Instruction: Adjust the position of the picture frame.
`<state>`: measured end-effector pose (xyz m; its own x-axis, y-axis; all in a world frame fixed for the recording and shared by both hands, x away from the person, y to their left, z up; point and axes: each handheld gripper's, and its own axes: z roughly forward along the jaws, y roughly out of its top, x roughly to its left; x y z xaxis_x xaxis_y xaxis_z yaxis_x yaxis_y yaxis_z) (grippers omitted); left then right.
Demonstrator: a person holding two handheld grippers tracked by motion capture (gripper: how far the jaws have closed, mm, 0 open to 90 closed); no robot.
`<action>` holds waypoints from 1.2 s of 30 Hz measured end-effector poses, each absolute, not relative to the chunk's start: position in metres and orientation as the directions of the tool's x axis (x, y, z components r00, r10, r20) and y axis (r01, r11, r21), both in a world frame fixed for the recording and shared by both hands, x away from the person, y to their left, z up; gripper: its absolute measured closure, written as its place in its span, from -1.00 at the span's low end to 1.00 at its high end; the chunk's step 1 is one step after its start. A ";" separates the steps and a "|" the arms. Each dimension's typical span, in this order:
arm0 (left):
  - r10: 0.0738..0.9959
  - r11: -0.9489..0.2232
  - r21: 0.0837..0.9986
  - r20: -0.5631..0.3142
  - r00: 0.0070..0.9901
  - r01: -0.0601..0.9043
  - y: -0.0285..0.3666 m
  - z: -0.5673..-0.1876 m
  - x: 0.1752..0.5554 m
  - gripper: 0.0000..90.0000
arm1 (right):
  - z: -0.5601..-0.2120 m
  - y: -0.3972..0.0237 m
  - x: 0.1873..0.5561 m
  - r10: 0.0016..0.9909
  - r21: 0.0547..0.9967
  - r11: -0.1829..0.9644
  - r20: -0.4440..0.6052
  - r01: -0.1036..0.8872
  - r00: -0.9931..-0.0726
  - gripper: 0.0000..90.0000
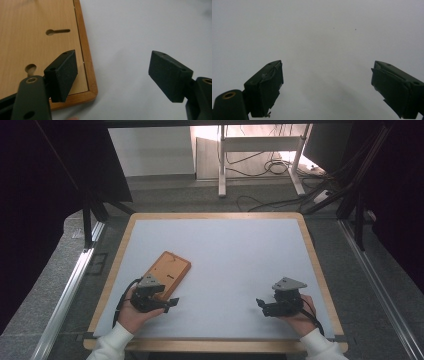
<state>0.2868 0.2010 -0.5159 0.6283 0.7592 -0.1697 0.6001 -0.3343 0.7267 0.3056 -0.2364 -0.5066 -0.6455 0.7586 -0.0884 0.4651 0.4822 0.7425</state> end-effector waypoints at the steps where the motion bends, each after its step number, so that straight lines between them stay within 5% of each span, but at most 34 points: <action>1: 0.760 -0.331 0.731 -0.168 0.627 0.597 0.202 -0.515 0.288 -0.49 | -0.507 -0.236 0.306 0.756 0.747 0.480 -0.087 0.460 -0.649 -0.75; 8: 0.774 -0.309 0.744 -0.166 0.611 0.593 0.212 -0.517 0.292 -0.49 | -0.510 -0.243 0.305 0.743 0.778 0.434 -0.023 0.455 -0.669 -0.73; 36: 0.775 -0.397 0.728 -0.060 0.629 0.559 0.215 -0.511 0.304 -0.36 | -0.507 -0.239 0.291 0.740 0.756 0.461 -0.039 0.465 -0.671 -0.61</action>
<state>0.3042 0.2148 -0.5114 0.6294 0.7748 -0.0602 0.5588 -0.3974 0.7279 0.2905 -0.2393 -0.5073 -0.6713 0.7402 -0.0388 0.4649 0.4613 0.7557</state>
